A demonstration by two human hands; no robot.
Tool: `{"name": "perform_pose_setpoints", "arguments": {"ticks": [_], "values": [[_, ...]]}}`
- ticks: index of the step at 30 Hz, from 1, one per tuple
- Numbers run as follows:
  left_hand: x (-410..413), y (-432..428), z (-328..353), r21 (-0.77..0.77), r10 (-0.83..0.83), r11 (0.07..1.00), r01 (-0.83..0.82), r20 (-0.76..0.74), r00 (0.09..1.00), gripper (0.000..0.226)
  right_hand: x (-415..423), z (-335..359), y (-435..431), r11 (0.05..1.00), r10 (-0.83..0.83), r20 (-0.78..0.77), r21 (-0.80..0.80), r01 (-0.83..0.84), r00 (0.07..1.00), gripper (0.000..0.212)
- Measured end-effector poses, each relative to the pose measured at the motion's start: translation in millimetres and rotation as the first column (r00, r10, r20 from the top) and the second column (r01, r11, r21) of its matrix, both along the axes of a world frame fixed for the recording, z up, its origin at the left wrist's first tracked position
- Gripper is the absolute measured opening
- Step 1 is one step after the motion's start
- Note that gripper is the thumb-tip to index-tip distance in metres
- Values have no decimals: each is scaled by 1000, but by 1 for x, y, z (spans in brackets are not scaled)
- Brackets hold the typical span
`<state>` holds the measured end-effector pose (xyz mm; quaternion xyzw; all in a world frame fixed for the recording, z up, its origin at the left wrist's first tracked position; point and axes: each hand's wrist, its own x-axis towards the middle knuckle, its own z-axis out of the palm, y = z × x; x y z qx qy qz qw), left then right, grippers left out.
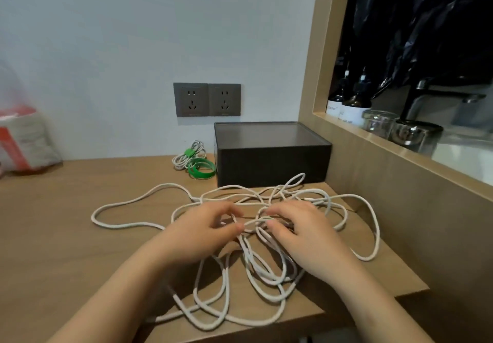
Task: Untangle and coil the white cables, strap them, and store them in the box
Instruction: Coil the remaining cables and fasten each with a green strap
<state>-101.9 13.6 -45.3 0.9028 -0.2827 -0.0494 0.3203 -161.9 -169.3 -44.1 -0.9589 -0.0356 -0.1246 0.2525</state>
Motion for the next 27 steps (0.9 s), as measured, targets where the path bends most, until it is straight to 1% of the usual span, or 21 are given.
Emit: {"name": "perform_pose_setpoints", "arguments": {"ticks": [1,3,4,6,7,8,9,10,11,12,13,16,19,20,21,22,24,25,27], "values": [[-6,-1,-3,37,-23,999,23,-9,1000,19,-7,-2,-4,1000,2,15,23,-2,1000,26],[-14,0,-11,57,-24,998,22,35,999,23,-18,-7,-11,997,-17,52,74,13,999,22],[-17,0,-15,35,-7,999,4,81,997,22,-22,-10,-12,995,-34,85,101,26,996,20],[-18,0,-22,-33,55,998,-51,152,987,24,-28,-12,-6,988,-64,208,154,32,976,18],[-17,0,-25,-57,92,995,-83,160,983,27,-30,-10,1,988,-33,255,155,-7,966,19],[-16,0,-26,-68,116,992,-106,168,979,30,-31,-6,10,989,55,269,121,-91,962,23],[-13,0,-28,-52,118,993,-110,186,976,31,-31,-4,20,977,182,242,63,-203,953,29],[-12,0,-29,-9,98,995,-99,210,973,31,-30,-3,29,956,289,175,0,-293,941,33],[-10,1,-29,38,75,996,-86,236,969,31,-27,-3,34,942,335,90,-60,-331,938,33],[-8,3,-30,63,65,994,-84,261,963,29,-23,-6,35,943,318,25,-115,-314,948,31],[-6,5,-30,63,78,993,-99,278,957,26,-20,-9,33,955,262,4,-147,-259,965,29],[-4,7,-30,69,181,974,-218,347,920,16,-15,-22,16,992,35,47,-124,-29,998,29],[-7,6,-29,63,222,962,-264,376,899,8,-11,-29,4,982,-131,75,-130,140,989,29],[-9,6,-28,65,221,963,-262,368,903,5,-10,-30,3,975,-169,83,-131,179,982,28],[-10,6,-27,51,219,967,-249,327,919,6,-9,-31,3,971,-193,87,-126,203,977,27],[-11,6,-26,7,226,972,-236,253,941,12,-8,-31,3,970,-202,87,-120,212,975,26],[-11,7,-22,-144,266,957,-252,84,960,27,-8,-32,3,973,-197,93,-103,206,976,23],[-10,10,-21,-174,292,945,-277,64,954,30,-8,-32,2,975,-193,99,-91,202,976,22],[-5,16,-18,-71,295,955,-289,112,949,25,-8,-31,2,977,-191,97,-74,198,977,22]]}}
